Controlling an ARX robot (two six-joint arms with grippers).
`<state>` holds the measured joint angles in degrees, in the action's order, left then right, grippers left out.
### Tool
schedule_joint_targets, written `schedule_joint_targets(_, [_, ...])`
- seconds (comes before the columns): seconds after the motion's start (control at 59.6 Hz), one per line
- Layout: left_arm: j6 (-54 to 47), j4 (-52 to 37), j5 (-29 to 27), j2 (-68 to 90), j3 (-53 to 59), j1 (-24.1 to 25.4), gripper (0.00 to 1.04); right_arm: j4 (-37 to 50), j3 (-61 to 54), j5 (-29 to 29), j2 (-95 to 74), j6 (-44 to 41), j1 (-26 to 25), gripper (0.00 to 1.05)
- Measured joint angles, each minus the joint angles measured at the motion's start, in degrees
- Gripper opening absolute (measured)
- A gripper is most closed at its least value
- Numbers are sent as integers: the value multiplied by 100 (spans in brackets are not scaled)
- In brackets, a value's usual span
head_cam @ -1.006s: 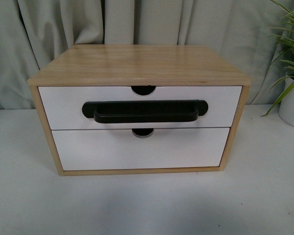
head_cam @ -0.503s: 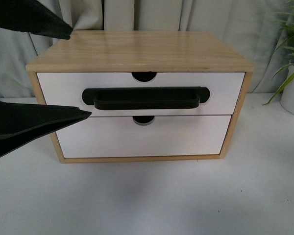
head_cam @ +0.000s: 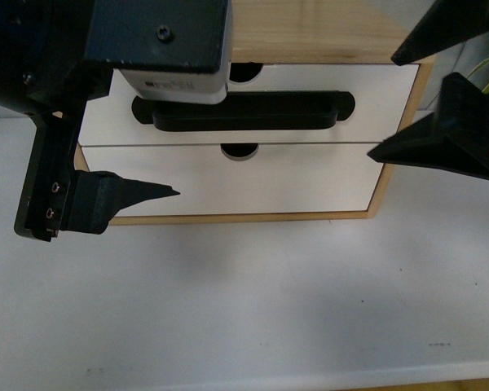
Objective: Pull drawer
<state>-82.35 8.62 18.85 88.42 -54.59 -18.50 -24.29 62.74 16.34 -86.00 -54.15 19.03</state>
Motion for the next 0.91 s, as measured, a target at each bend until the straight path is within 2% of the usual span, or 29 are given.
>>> schedule_joint_targets(0.905, [-426,7,-286,695,-330,-236,98,133,1123,-11,-1569,-2,588,96])
